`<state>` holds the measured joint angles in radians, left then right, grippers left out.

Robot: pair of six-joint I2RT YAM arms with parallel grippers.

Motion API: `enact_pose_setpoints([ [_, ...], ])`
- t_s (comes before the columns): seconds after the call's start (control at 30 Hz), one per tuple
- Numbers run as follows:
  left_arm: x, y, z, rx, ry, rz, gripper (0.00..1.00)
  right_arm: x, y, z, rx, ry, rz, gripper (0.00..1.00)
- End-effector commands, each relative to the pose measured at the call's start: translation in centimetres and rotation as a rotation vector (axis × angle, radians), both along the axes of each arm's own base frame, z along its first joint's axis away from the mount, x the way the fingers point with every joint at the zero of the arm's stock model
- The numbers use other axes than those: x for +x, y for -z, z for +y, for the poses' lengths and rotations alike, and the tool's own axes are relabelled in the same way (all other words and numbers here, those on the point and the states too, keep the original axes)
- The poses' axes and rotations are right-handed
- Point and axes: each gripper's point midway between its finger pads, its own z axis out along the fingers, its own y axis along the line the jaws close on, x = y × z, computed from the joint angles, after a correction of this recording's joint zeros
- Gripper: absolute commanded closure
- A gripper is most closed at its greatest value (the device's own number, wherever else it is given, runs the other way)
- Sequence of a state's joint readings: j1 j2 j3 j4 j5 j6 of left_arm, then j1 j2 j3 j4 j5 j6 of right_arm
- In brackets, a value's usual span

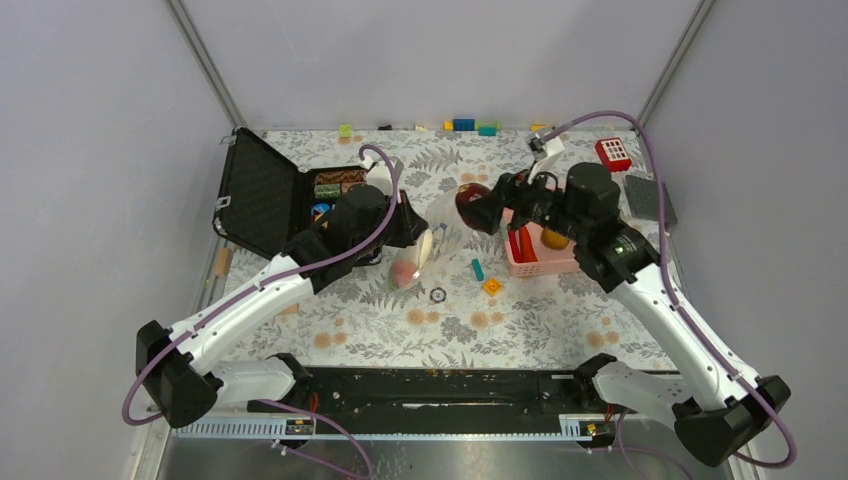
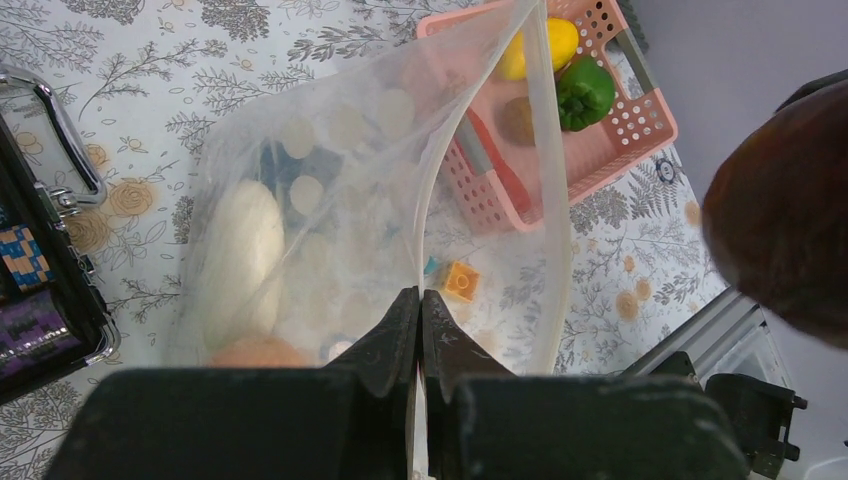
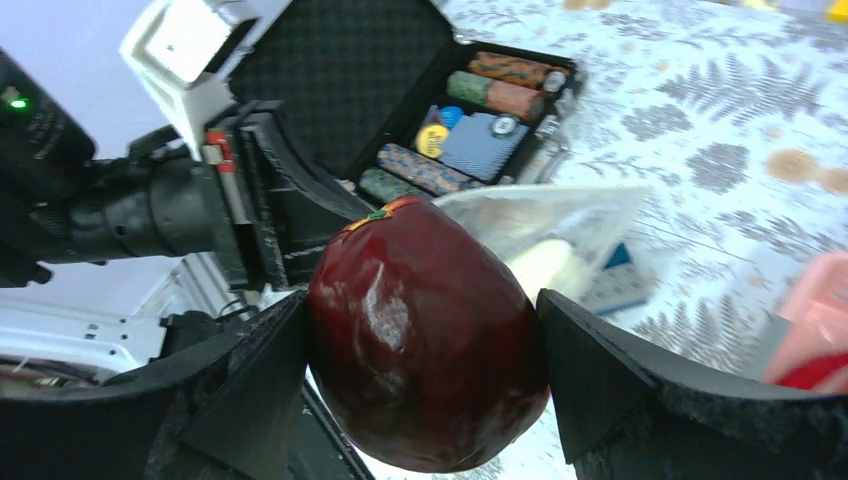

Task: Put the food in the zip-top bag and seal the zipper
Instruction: Place the fake vegetable in the zipper food storage bag, then pick up the fake fruit from the bin.

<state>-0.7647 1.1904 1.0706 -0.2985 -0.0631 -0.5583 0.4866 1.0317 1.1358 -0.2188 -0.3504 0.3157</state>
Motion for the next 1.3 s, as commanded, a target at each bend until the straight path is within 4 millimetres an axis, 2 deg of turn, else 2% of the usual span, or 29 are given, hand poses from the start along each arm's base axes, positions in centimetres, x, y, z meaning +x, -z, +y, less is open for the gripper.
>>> enact_pose_setpoints([
  [0.0, -0.3, -2.5, -0.1, -0.078, 0.008, -0.039, 1.00, 0.6, -1.4, 3.8, 0.077, -0.067, -0.049, 0.44],
  [0.13, -0.5, -2.8, 0.3, -0.081, -0.008, -0.029, 1.00, 2.8, 1.1, 4.9, 0.009, -0.002, 0.006, 0.35],
  [0.2, -0.6, -2.8, 0.6, -0.081, -0.019, -0.022, 1.00, 3.1, 2.4, 5.4, -0.011, 0.004, 0.030, 0.30],
  [0.3, -0.8, -2.7, 0.7, -0.085, -0.023, -0.019, 1.00, 3.8, 3.3, 5.4, -0.022, 0.045, 0.054, 0.14],
  [0.33, -0.8, -2.5, 0.6, -0.088, -0.020, -0.014, 1.00, 4.0, 3.5, 5.3, -0.023, 0.057, 0.057, 0.03],
  [0.37, -0.9, -2.5, 0.5, -0.090, -0.016, -0.010, 1.00, 4.1, 3.6, 5.3, -0.022, 0.064, 0.064, 0.01],
  [0.6, -0.9, -2.2, 0.9, -0.084, -0.029, -0.011, 1.00, 3.3, 3.0, 5.1, -0.013, 0.049, 0.071, 0.00],
  [0.73, -0.8, -2.3, 1.2, -0.074, -0.036, -0.024, 1.00, 2.9, 3.6, 3.9, -0.029, 0.097, 0.083, 0.00],
  [0.83, -0.8, -2.2, 1.3, -0.066, -0.036, -0.034, 1.00, 3.2, 4.9, 1.2, -0.093, 0.220, 0.093, 0.00],
  [0.97, -0.5, -2.6, 1.0, -0.087, -0.023, -0.075, 1.00, 3.8, 7.2, -4.5, -0.285, 0.418, 0.143, 0.00],
  [1.07, -0.4, -3.5, 0.8, -0.095, -0.010, -0.109, 1.00, 4.5, 9.0, -7.7, -0.463, 0.391, 0.099, 0.00],
  [1.17, -0.1, -4.0, 0.6, -0.098, 0.000, -0.143, 1.00, 6.4, 10.7, -12.4, -0.661, 0.386, 0.053, 0.00],
  [1.27, -0.1, -4.0, 0.3, -0.095, 0.023, -0.158, 1.00, 8.2, 12.9, -16.3, -0.902, 0.286, 0.000, 0.00],
])
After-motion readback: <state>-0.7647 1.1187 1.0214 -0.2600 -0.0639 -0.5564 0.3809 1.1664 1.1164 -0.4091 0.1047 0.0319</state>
